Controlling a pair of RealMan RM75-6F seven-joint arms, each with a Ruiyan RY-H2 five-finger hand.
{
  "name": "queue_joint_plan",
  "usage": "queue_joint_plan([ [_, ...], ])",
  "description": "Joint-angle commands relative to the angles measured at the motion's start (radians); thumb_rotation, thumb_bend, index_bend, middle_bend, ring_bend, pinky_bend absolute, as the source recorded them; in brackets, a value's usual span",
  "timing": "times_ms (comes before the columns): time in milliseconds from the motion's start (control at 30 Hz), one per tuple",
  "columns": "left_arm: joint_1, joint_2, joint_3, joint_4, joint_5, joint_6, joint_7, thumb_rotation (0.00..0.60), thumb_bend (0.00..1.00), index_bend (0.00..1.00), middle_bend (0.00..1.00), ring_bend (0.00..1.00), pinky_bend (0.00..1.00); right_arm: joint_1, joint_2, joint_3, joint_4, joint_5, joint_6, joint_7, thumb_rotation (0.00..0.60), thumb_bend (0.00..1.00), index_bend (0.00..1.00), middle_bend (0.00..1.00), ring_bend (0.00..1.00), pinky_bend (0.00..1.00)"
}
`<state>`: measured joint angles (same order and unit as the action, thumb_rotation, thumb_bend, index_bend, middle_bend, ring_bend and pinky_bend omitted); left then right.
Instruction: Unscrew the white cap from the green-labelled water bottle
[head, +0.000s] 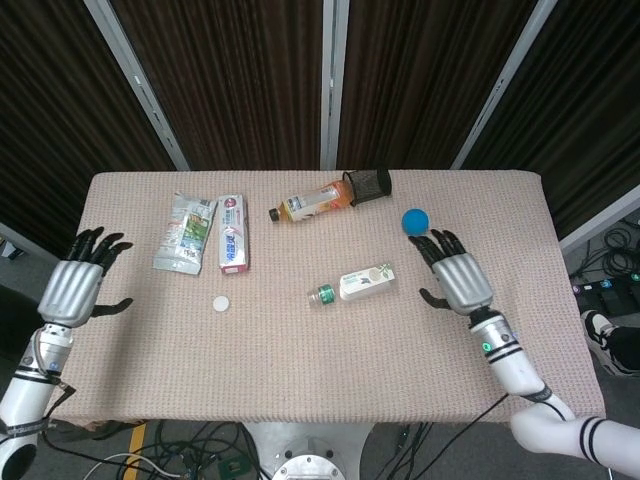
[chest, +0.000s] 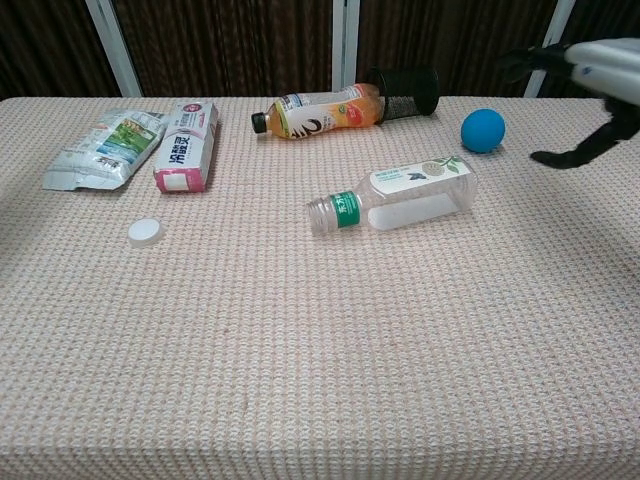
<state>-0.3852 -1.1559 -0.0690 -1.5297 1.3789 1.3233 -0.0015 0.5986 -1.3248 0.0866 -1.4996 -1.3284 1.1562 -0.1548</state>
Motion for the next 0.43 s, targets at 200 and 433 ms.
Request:
queue_joint_plan([
  [200, 0.154, 0.029, 0.041, 0.007, -0.027, 0.130, -0.050, 0.600, 0.12, 0.19, 0.11, 0.00, 0.00, -0.296, 0.205, -0.108, -0.072, -0.134, 0.330, 0.214, 0.600, 0.24, 0.00, 0.13, 0.00, 0.08],
  [433, 0.249, 0.015, 0.070, -0.028, 0.001, 0.223, -0.052, 0.600, 0.12, 0.20, 0.11, 0.00, 0.00, -0.376, 0.249, -0.130, -0.128, -0.160, 0.386, 0.196, 0.600, 0.24, 0.00, 0.13, 0.00, 0.07],
])
